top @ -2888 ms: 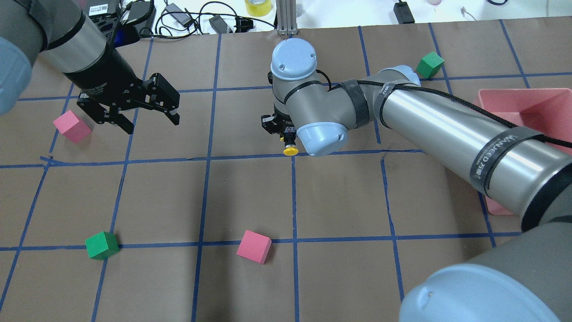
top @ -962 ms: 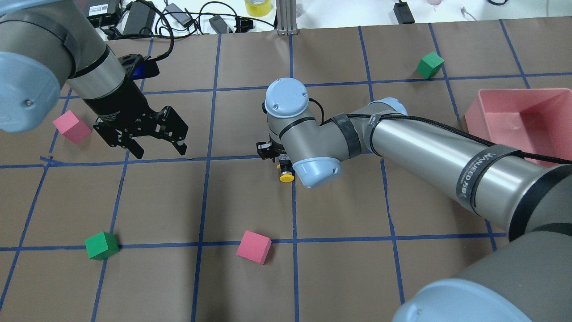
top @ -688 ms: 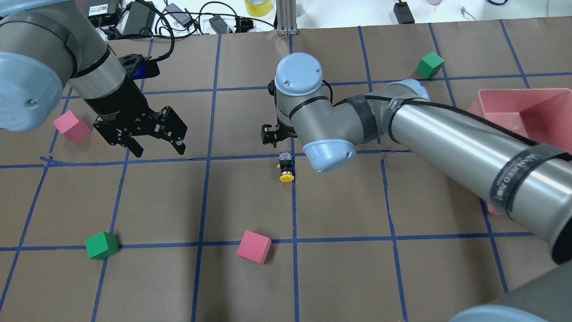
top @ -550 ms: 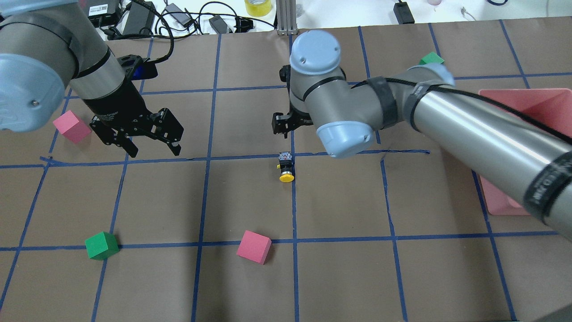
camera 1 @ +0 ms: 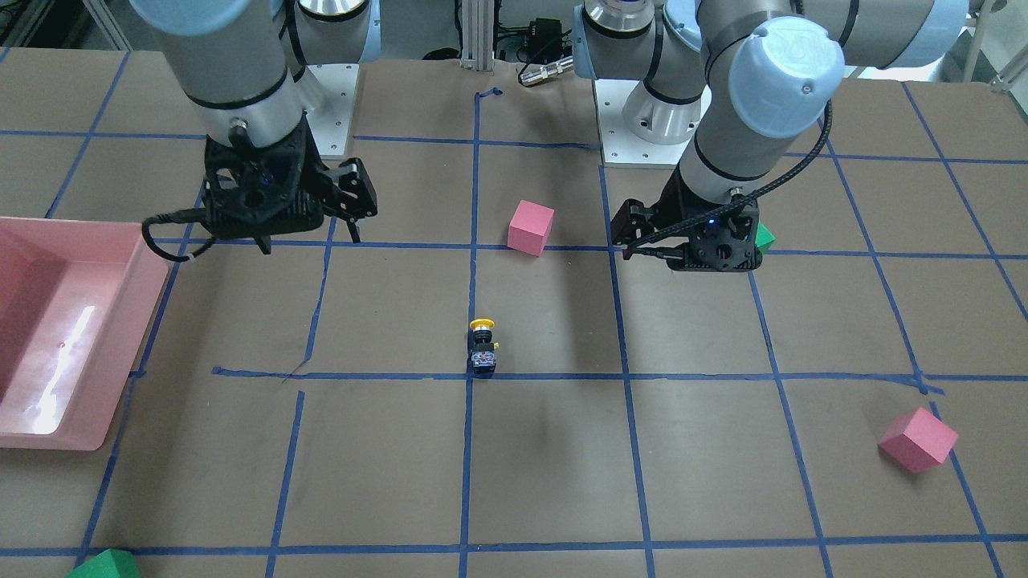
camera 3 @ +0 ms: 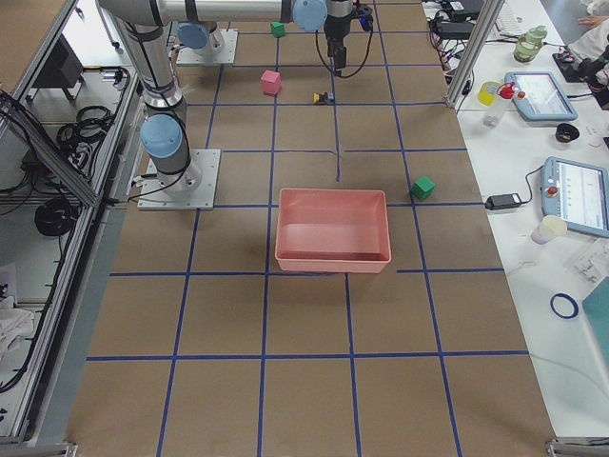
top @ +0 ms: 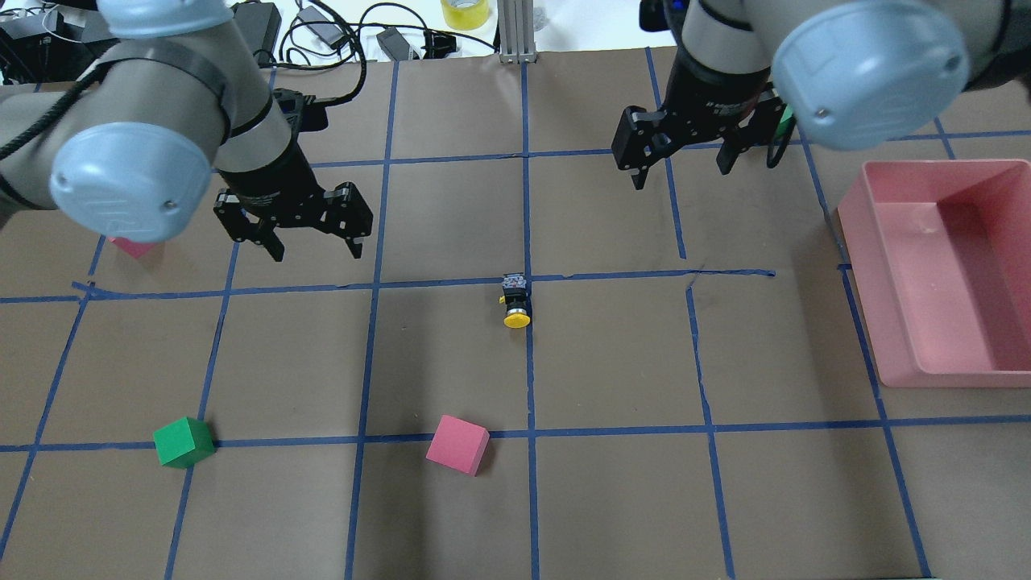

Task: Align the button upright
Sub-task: 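Raise the right gripper away while the left gripper reaches toward the switch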

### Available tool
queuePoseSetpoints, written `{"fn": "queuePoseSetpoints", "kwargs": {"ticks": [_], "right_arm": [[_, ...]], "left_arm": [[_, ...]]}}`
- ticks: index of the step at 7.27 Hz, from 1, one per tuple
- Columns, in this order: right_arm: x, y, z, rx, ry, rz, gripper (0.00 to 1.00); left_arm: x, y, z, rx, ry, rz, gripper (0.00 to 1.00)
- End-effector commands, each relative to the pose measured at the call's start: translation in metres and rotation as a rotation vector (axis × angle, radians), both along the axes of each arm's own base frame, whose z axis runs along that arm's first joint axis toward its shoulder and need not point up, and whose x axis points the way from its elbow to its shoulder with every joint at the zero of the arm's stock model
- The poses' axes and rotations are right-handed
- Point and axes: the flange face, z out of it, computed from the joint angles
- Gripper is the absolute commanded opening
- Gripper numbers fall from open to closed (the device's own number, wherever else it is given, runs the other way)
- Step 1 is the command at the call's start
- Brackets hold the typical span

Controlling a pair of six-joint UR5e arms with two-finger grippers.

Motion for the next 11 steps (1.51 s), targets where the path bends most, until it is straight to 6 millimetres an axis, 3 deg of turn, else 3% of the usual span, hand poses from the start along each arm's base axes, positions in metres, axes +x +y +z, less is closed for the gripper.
{"fn": "queuePoseSetpoints", "kwargs": {"ticks": [1, 3, 5, 7, 11], "right_arm": [[-0.008, 0.009, 0.041, -0.034, -0.008, -0.008, 1.00], [-0.008, 0.008, 0.042, -0.061, -0.005, -0.008, 1.00], [-0.008, 0.006, 0.038, -0.068, 0.002, -0.009, 1.00], [-0.008, 0.005, 0.037, -0.066, -0.001, -0.010, 1.00], [-0.008, 0.005, 0.036, -0.065, 0.001, -0.008, 1.00]], "left_arm": [[-0.017, -0.017, -0.027, -0.013, 0.007, 0.055, 1.00], [-0.094, -0.012, -0.045, -0.054, 0.129, -0.042, 1.00], [-0.117, -0.017, -0.075, -0.096, 0.142, 0.034, 1.00], [-0.145, -0.002, -0.112, -0.113, 0.142, 0.066, 1.00], [-0.169, 0.015, -0.166, -0.069, 0.107, 0.087, 1.00]]}}
